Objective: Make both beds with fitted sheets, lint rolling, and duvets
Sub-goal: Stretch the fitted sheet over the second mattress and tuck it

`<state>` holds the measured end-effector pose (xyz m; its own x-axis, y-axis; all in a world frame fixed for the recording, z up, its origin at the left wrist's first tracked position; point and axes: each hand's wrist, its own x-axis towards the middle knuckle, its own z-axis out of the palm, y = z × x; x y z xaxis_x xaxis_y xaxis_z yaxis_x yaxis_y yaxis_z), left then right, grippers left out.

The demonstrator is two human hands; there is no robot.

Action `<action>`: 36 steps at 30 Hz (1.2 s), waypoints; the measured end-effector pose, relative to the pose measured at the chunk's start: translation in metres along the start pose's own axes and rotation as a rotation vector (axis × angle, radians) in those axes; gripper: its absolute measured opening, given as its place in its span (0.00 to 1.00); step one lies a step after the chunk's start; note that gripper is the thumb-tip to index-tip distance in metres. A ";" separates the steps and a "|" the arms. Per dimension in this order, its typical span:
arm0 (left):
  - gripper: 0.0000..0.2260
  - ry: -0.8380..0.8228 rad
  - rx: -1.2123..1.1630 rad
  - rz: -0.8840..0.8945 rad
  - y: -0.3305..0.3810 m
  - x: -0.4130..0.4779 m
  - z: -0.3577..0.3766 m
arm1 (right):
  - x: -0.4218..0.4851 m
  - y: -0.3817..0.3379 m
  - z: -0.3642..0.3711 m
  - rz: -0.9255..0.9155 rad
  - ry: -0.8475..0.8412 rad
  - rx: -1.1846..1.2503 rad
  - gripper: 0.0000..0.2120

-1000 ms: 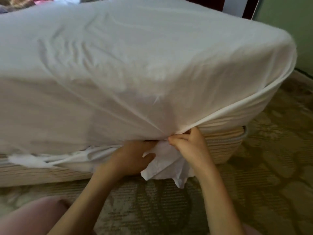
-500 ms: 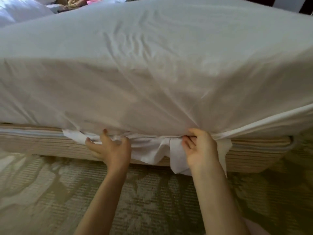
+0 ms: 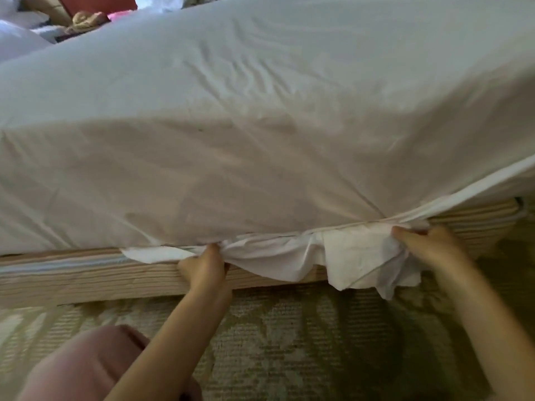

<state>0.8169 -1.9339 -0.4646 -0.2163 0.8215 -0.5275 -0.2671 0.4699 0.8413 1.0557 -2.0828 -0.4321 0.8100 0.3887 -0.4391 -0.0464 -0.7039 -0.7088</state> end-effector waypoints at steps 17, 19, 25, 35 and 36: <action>0.20 -0.576 -0.436 -0.558 0.053 -0.010 -0.030 | -0.023 -0.007 0.040 -0.031 -0.171 0.916 0.12; 0.24 -0.600 -0.487 -0.561 0.054 -0.010 -0.029 | -0.021 -0.009 0.033 -0.031 -0.270 0.920 0.38; 0.13 -0.602 -0.225 -0.335 0.036 -0.002 -0.018 | -0.018 -0.015 0.021 0.023 -0.403 1.146 0.52; 0.12 -0.528 0.284 -0.138 0.031 0.014 -0.007 | -0.020 -0.017 0.037 -0.003 -0.359 1.418 0.51; 0.11 -0.550 0.200 -0.180 0.031 0.014 -0.006 | -0.019 -0.016 0.037 -0.004 -0.370 1.440 0.49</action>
<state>0.8002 -1.9095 -0.4471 0.3467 0.7448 -0.5701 -0.0618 0.6246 0.7785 1.0189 -2.0568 -0.4331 0.6305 0.6702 -0.3916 -0.7481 0.3901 -0.5368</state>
